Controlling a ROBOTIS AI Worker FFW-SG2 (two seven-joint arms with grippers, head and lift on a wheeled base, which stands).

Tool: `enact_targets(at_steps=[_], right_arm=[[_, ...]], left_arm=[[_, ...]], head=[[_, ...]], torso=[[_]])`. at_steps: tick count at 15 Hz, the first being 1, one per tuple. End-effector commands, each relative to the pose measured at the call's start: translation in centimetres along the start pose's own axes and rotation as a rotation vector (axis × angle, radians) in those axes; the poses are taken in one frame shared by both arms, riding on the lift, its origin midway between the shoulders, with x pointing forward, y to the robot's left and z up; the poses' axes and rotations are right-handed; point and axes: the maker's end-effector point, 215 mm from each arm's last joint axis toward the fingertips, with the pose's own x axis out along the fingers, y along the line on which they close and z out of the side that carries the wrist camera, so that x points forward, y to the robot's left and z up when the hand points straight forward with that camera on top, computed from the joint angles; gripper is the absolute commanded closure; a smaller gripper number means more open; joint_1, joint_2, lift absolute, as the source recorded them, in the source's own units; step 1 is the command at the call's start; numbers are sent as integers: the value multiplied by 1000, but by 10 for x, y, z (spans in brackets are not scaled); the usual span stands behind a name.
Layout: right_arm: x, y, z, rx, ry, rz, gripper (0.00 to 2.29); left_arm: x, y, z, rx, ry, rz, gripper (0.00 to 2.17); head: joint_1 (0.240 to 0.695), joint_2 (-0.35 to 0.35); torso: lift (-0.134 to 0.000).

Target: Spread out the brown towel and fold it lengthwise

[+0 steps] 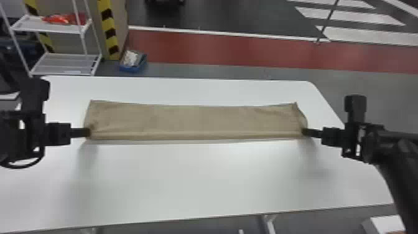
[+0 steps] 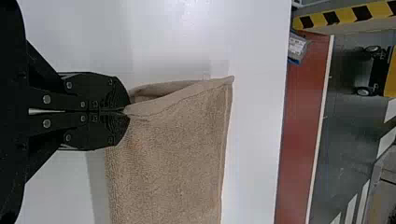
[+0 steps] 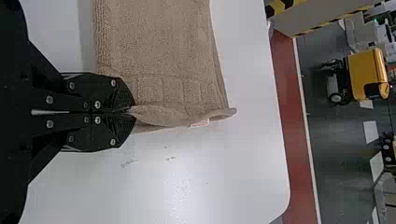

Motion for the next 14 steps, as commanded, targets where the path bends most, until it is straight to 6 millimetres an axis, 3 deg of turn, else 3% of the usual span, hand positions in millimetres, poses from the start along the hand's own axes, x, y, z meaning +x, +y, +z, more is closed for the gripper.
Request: enact_targets(at_steps=[1, 3, 4, 5, 6, 7, 8, 9, 10, 11, 14], right_arm=[[-5, -1, -10, 8, 14, -1, 1362], [-8, -7, -3, 12, 4, -10, 1362], [-7, -5, -3, 12, 4, -6, 1355], [-6, -1, -5, 13, 6, -2, 1315], [-5, -1, -12, 11, 18, -3, 1315], [-5, -3, -21, 17, 34, -5, 1312], [-8, -1, -23, 26, 40, -3, 1106], [-11, 3, -22, 19, 30, 4, 620], [-13, 2, -21, 11, 24, 2, 178], [-15, 0, -19, 12, 24, -1, 63], [-20, -5, -14, 25, 8, -8, 66]], left_arm=[[-4, 5, -8, -4, 11, 8, 1291], [-3, 6, -10, -3, 12, 11, 1288], [-2, 4, -11, 0, 15, 9, 1092], [-2, 2, -12, 3, 16, 8, 765], [-1, 2, -16, 8, 22, 13, 765], [-3, 1, -15, 11, 16, 12, 633], [-7, 3, -13, 12, 7, 15, 157], [-10, 4, -11, 12, -5, 17, 2], [-14, 7, -10, 6, -13, 20, 9], [-18, 7, -6, 6, -29, 21, 9], [-37, 14, 4, 3, -82, 34, 22]], head=[[695, -136], [695, -131], [695, -133], [695, -135], [695, -136], [695, -135], [695, -135], [695, -135], [695, -136], [695, -134], [695, -127]], torso=[[-120], [-120], [-120], [-120], [-120], [-120], [-120], [-120], [-120], [-120], [-120]])
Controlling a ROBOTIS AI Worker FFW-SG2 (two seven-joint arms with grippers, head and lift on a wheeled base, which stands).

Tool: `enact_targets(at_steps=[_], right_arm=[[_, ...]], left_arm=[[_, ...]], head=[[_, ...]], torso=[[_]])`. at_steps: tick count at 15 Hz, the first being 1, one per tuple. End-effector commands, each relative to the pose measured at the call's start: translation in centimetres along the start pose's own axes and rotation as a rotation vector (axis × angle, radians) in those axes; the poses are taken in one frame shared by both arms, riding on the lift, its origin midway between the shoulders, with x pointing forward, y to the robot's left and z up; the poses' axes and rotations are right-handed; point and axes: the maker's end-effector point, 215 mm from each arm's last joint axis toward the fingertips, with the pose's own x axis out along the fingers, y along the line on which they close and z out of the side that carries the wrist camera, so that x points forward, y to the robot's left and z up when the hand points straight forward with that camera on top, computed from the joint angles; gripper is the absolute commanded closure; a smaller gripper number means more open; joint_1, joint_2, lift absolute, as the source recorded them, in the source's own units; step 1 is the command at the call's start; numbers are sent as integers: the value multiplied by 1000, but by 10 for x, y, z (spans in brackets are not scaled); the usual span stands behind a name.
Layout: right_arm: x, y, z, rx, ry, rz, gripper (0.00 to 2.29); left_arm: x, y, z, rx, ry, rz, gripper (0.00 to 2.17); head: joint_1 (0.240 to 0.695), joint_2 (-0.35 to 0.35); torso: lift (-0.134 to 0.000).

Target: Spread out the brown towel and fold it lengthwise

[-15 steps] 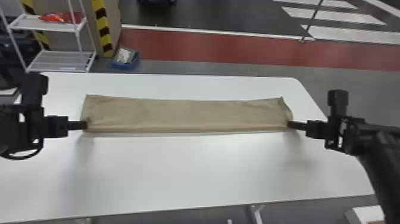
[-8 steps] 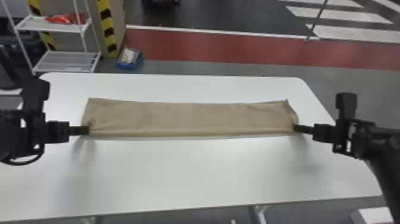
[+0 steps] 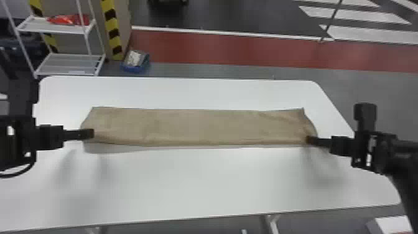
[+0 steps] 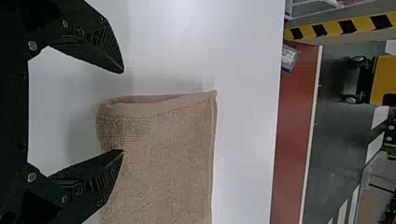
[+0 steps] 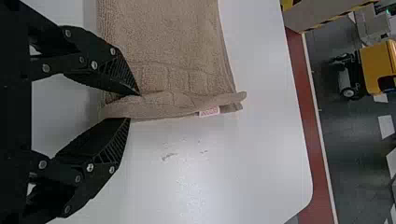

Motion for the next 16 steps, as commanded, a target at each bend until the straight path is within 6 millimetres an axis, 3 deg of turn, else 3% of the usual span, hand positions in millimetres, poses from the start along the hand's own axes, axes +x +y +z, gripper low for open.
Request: enact_targets(at_steps=[1, 5, 8, 10, 13, 16], right_arm=[[-2, -3, 9, -5, -20, -6, 70], [-8, -13, 38, -15, -82, -32, 80], [-7, -7, 62, -12, -118, -5, 80], [-4, -5, 65, -15, -112, -4, 87], [2, 15, 73, -73, -84, 42, 127], [5, 9, 61, -155, -26, -4, 134]], left_arm=[[-12, 5, 8, 0, -35, 10, 22], [-20, 27, 21, -22, -71, 31, 22], [-10, 24, 36, -23, -78, 18, 22], [-2, 14, 46, -11, -73, 1, 22], [8, 4, 67, -13, -49, -31, 33], [20, -2, 63, 5, 19, -30, 33]], head=[[695, -127], [695, -123], [695, -114], [695, -110], [695, -108], [695, -106]], torso=[[-120], [-120], [-120], [-120], [-120], [-120]])
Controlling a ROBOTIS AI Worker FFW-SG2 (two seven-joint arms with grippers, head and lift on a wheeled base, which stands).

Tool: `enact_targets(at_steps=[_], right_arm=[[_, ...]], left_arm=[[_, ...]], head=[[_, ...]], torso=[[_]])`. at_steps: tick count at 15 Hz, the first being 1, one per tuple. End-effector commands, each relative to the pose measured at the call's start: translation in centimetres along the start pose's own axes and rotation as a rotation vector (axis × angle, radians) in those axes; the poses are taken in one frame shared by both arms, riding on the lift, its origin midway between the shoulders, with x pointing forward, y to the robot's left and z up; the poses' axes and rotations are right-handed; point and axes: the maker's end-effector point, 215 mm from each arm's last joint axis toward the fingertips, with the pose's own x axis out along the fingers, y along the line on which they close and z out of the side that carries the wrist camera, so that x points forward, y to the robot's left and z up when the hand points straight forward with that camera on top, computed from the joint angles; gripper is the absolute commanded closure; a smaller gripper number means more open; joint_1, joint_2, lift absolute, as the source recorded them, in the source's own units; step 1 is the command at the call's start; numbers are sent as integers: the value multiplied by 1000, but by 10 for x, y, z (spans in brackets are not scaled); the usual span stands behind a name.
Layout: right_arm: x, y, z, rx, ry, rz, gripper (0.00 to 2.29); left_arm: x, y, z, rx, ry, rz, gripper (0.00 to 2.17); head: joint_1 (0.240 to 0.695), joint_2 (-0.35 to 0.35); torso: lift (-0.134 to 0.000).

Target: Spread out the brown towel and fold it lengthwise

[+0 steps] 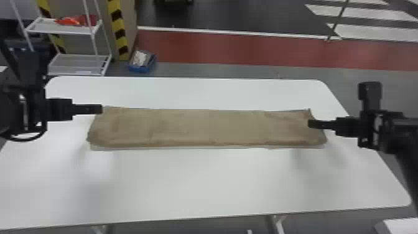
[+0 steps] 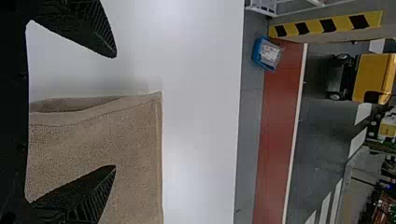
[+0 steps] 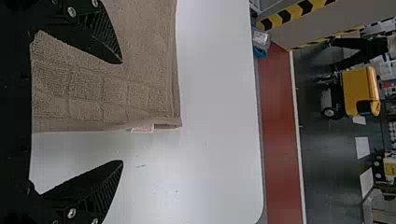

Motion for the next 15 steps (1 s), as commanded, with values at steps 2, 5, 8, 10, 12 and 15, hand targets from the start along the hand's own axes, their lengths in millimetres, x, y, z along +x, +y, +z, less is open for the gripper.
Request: enact_targets(at_steps=[2, 5, 8, 10, 12, 15], right_arm=[[0, -5, 0, -60, 32, -36, 134], [-2, -8, -2, -74, 41, -36, 134], [-3, -8, 1, -73, 33, -21, 134], [-3, -7, 2, -77, 29, -15, 134], [-2, -6, 3, -77, 28, -11, 137], [1, -7, 4, -94, 26, -17, 137]], left_arm=[[13, 1, -13, 12, 72, 17, 33], [21, 6, -27, 5, 108, 26, 36], [22, 8, -25, 4, 106, 29, 36], [25, 9, -26, 5, 105, 33, 36], [28, 12, -28, 13, 105, 43, 36], [32, 14, -27, 23, 104, 51, 36]], head=[[695, -112], [695, -115], [695, -117], [695, -115], [695, -113], [695, -110]], torso=[[-120], [-120], [-120], [-120], [-120], [-120]])
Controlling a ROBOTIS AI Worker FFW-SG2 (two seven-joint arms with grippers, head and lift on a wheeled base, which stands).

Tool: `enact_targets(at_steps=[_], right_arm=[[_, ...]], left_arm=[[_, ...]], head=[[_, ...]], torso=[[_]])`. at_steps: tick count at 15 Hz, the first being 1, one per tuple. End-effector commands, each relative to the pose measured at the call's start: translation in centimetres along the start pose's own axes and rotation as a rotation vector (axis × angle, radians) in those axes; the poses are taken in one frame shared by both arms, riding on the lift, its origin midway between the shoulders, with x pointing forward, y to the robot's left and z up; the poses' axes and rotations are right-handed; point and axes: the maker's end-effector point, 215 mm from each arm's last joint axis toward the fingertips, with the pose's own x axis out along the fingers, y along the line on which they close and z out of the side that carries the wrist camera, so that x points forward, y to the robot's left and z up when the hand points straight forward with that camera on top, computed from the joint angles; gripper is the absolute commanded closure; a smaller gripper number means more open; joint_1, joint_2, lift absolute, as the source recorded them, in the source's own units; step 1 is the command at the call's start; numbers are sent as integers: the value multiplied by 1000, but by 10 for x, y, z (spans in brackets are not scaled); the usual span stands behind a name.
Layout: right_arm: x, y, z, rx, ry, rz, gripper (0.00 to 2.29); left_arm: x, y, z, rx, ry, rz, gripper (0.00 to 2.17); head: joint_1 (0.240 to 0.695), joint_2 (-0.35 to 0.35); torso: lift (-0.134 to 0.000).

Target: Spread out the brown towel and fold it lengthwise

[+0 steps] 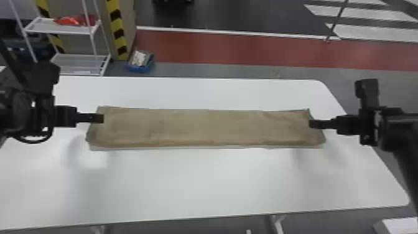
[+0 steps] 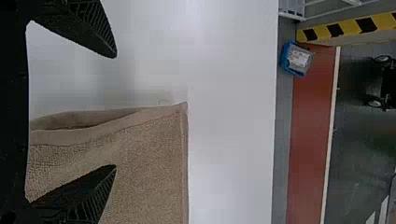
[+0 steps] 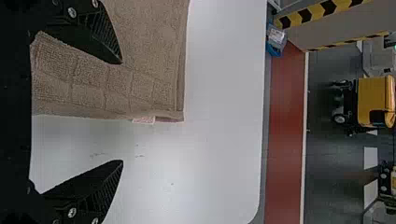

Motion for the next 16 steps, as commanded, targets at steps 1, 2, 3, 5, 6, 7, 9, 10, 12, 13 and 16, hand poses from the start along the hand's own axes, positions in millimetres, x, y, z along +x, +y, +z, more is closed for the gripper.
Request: enact_targets(at_steps=[1, 2, 3, 5, 6, 7, 9, 10, 12, 13, 16], right_arm=[[3, 1, 0, -16, -2, -2, 137], [4, 0, 0, -15, -3, -7, 137], [5, -2, -2, -15, -5, -9, 137], [8, -1, -3, -23, -14, -11, 137], [9, -2, -1, -24, -20, -10, 137], [10, -3, 0, -23, -23, -11, 137], [12, -4, 1, -30, -29, -14, 137], [12, -4, 1, -31, -30, -15, 137], [12, -6, 2, -34, -34, -18, 137], [12, -6, 2, -35, -35, -19, 137], [13, -8, 3, -39, -41, -22, 137]], left_arm=[[2, 0, 1, 7, -3, 5, 36], [2, 2, 0, 6, -1, 10, 36], [4, 2, 3, 13, -10, 13, 36], [6, 3, 5, 19, -21, 17, 43], [6, 4, 5, 22, -22, 18, 43], [7, 2, 5, 20, -22, 15, 43], [7, 2, 5, 20, -23, 14, 46], [7, 2, 5, 20, -23, 14, 46], [7, 2, 5, 20, -22, 15, 46], [6, 2, 6, 21, -24, 15, 46], [6, 2, 7, 20, -24, 14, 46]], head=[[695, -110], [695, -110], [695, -110], [695, -109], [695, -109], [695, -108], [695, -109], [695, -109], [695, -110], [695, -110], [695, -111]], torso=[[-120], [-120], [-120], [-120], [-120], [-120], [-120], [-120], [-120], [-120], [-120]])
